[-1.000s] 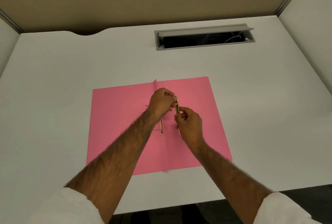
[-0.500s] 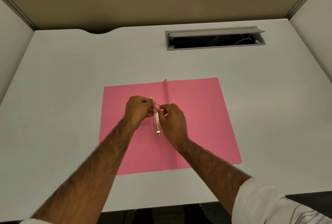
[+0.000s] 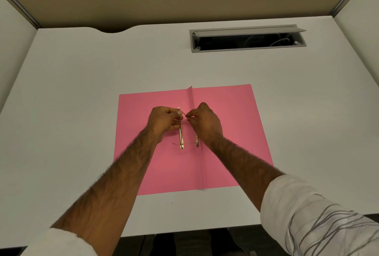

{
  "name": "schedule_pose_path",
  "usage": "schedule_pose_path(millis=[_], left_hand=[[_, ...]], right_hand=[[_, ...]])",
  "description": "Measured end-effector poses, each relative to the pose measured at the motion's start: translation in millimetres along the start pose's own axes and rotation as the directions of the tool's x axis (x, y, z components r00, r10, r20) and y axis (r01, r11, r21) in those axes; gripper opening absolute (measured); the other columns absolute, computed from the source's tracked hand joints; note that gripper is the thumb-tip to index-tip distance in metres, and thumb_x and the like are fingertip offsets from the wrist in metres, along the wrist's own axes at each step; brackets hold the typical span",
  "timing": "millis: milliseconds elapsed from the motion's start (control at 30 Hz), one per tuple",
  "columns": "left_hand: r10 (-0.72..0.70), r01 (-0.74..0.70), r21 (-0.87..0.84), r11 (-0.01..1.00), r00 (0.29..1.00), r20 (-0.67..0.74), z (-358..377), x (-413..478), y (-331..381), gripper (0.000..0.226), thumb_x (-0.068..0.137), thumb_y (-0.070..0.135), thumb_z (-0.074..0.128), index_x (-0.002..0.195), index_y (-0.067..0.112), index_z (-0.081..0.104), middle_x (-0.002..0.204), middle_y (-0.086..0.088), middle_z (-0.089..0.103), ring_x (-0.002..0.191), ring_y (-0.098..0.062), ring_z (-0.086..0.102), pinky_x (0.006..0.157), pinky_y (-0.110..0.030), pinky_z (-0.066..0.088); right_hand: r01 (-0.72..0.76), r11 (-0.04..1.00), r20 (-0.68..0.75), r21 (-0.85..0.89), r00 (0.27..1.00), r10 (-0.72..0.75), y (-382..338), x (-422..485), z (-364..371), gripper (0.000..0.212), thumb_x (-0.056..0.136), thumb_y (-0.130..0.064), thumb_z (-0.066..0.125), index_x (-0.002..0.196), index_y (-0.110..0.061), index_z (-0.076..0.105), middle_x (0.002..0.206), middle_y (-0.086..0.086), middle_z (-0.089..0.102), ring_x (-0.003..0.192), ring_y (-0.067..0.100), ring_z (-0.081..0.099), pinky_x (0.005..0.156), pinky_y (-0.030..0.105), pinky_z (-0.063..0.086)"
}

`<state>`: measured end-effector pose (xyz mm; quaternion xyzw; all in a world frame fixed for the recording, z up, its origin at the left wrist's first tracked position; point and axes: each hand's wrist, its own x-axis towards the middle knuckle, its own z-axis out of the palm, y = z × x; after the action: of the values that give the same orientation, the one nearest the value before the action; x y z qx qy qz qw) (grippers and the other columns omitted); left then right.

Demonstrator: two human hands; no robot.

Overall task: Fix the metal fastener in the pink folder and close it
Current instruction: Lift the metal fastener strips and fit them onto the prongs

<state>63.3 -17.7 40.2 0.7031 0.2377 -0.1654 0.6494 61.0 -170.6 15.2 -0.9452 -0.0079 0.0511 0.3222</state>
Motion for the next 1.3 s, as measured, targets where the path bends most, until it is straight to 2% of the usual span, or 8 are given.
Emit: schedule_pose_path(millis=[233,367,533,733,900,1000,1133,1300], left_hand=[[-0.016,0.020,-0.065,0.998,0.998,0.060,-2.0,4.8,7.2,0.018,0.092,0.010,0.070,0.106,0.001,0.072,0.099,-0.018,0.075,0.079,-0.025,0.074,0.069,-0.031,0.063],[-0.005,0.007,-0.023,1.000,0.997,0.079,-1.2,5.6,8.9,0.023,0.090,0.012,0.072,0.109,0.000,0.072,0.099,-0.016,0.076,0.081,-0.024,0.074,0.070,-0.032,0.063],[0.066,-0.068,0.103,0.992,0.998,0.023,6.1,4.6,14.3,0.020,0.088,0.010,0.074,0.103,-0.002,0.072,0.091,-0.015,0.075,0.071,-0.023,0.072,0.058,-0.027,0.061],[0.046,-0.045,0.070,0.997,0.999,-0.011,10.3,5.2,24.0,0.021,0.084,0.009,0.078,0.098,-0.002,0.067,0.088,-0.014,0.073,0.066,-0.022,0.071,0.053,-0.029,0.061],[-0.010,0.010,0.009,1.000,1.000,-0.025,9.4,7.8,23.4,0.018,0.086,0.000,0.073,0.100,-0.006,0.065,0.085,-0.017,0.071,0.059,-0.022,0.072,0.049,-0.029,0.058],[-0.031,0.031,-0.012,0.999,0.999,-0.016,9.0,10.5,22.5,0.013,0.088,-0.002,0.070,0.098,-0.008,0.066,0.081,-0.018,0.071,0.052,-0.020,0.071,0.047,-0.027,0.057],[-0.068,0.067,-0.072,0.995,0.998,-0.014,10.2,14.4,20.5,0.009,0.089,-0.003,0.068,0.097,-0.008,0.069,0.083,-0.020,0.071,0.056,-0.022,0.072,0.052,-0.029,0.059],[-0.124,0.123,-0.179,0.976,0.992,0.008,10.4,17.8,17.6,0.005,0.091,-0.001,0.067,0.093,-0.004,0.068,0.083,-0.018,0.070,0.061,-0.023,0.072,0.055,-0.031,0.062]], right_hand=[[0.052,0.997,-0.017,-0.052,0.998,-0.053,-4.5,-1.3,-1.6,0.020,0.093,-0.027,0.065,0.108,-0.019,0.075,0.099,0.003,0.055,0.080,0.014,0.051,0.065,0.027,0.040],[0.083,0.994,-0.024,-0.066,0.996,-0.084,-4.4,-0.3,-2.1,0.021,0.094,-0.029,0.063,0.108,-0.018,0.075,0.098,0.005,0.054,0.082,0.017,0.052,0.063,0.028,0.040],[0.124,0.988,-0.017,-0.089,0.992,-0.126,-3.2,2.0,-3.2,0.020,0.096,-0.022,0.058,0.105,-0.014,0.074,0.097,0.005,0.063,0.084,0.021,0.059,0.065,0.029,0.045],[0.110,0.993,0.017,0.039,0.994,-0.111,-3.5,3.6,-5.5,0.025,0.096,-0.013,0.056,0.115,-0.015,0.073,0.109,0.006,0.072,0.092,0.022,0.064,0.077,0.030,0.049],[0.102,0.988,0.037,0.120,0.994,-0.107,1.8,1.9,-3.2,0.023,0.096,-0.015,0.058,0.111,-0.018,0.075,0.096,0.005,0.067,0.084,0.018,0.059,0.073,0.027,0.045],[0.048,0.965,0.011,0.258,0.999,-0.053,4.9,1.2,-0.6,0.019,0.092,-0.012,0.063,0.105,-0.014,0.077,0.097,0.006,0.069,0.087,0.018,0.061,0.077,0.029,0.048],[0.028,0.945,0.001,0.325,1.000,-0.029,6.4,4.5,1.7,0.017,0.090,-0.009,0.065,0.100,-0.013,0.077,0.096,0.005,0.071,0.087,0.017,0.062,0.081,0.030,0.050],[0.012,0.928,-0.005,0.372,1.000,-0.010,11.4,9.1,3.4,0.015,0.089,-0.008,0.067,0.098,-0.012,0.078,0.094,0.002,0.072,0.083,0.011,0.061,0.078,0.023,0.047]])
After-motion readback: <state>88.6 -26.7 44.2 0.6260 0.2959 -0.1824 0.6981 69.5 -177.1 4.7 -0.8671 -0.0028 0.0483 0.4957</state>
